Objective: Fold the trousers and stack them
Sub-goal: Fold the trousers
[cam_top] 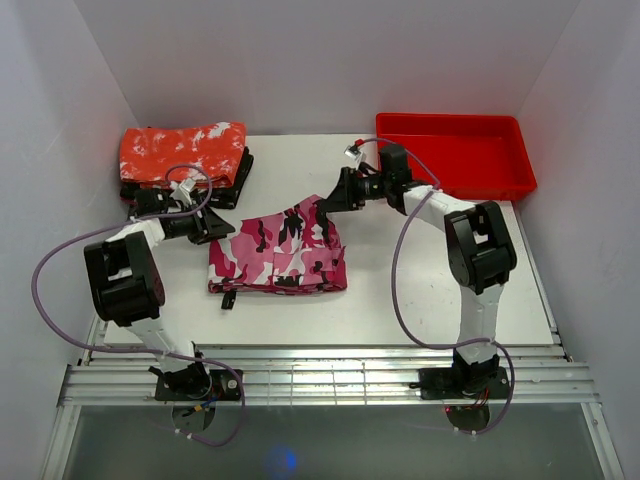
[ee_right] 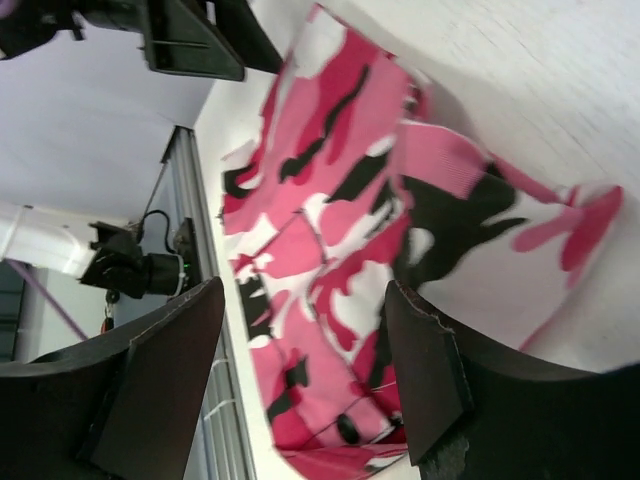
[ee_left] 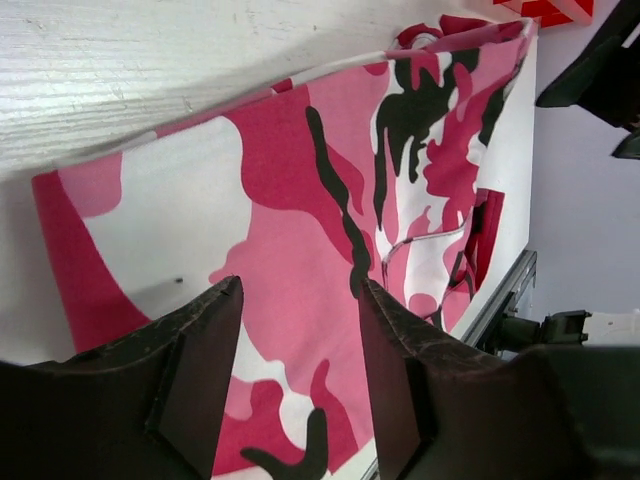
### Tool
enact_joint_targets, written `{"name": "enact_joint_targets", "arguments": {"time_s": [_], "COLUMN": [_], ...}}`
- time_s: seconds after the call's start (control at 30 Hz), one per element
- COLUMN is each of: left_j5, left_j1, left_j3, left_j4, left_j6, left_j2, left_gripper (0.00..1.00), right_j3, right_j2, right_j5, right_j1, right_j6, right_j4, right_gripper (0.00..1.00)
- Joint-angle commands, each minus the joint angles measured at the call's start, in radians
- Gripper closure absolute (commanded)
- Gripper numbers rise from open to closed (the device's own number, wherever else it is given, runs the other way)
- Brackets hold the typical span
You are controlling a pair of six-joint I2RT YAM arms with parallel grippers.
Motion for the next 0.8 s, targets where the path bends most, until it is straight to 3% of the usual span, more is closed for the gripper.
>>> {"name": "enact_joint_targets", "arguments": {"time_s": [0.0,0.13,0.23,0.37,0.47,0.53,0.73,0.77], "left_j5": [-0.039,-0.067,-0.111,-0.191,-0.160,-0.058,0.033,0.044], "left_j1": [-0.014,-0.007,-0.007,0.006,0.026,0.026,-0.012,-0.020], "left_j3": [-0.005,-0.023,-0.035,-0.032,-0.031,-0.026,0.001,0.001], "left_j4": [0.139,0.150,0.123,0.074,0.066,0.061,0.031,0.034], "left_j6": [-0.138,-0.131,-0.123,-0.088,-0.065,-0.028,0.006,0.003], "left_j2": [0.032,0.052,0.081,0.126,0.118,0.086,0.002,-0.001], "left_gripper": [0.38,0.37,0.39,0.42,0.43,0.46,0.50,0.50], "right_j3": [0.035,0.061,0.111,0.055,0.023,0.003,0.019,0.039], "right_j2": [0.104,0.157,0.225,0.169,0.075,-0.003,-0.056,-0.042], "right_j5": [0.056,0.114,0.232,0.330,0.268,0.198,0.085,0.078], "right_j1": [0.020,0.020,0.017,-0.001,-0.007,-0.007,0.008,0.013], "right_j6": [-0.011,-0.017,-0.065,-0.092,-0.089,-0.076,0.006,0.007], "right_j4": [0.002,0.059,-0.016,-0.064,-0.063,-0.018,0.089,0.082], "right_gripper": [0.28,0.32,0.38,0.47,0.42,0.43,0.63,0.72]}}
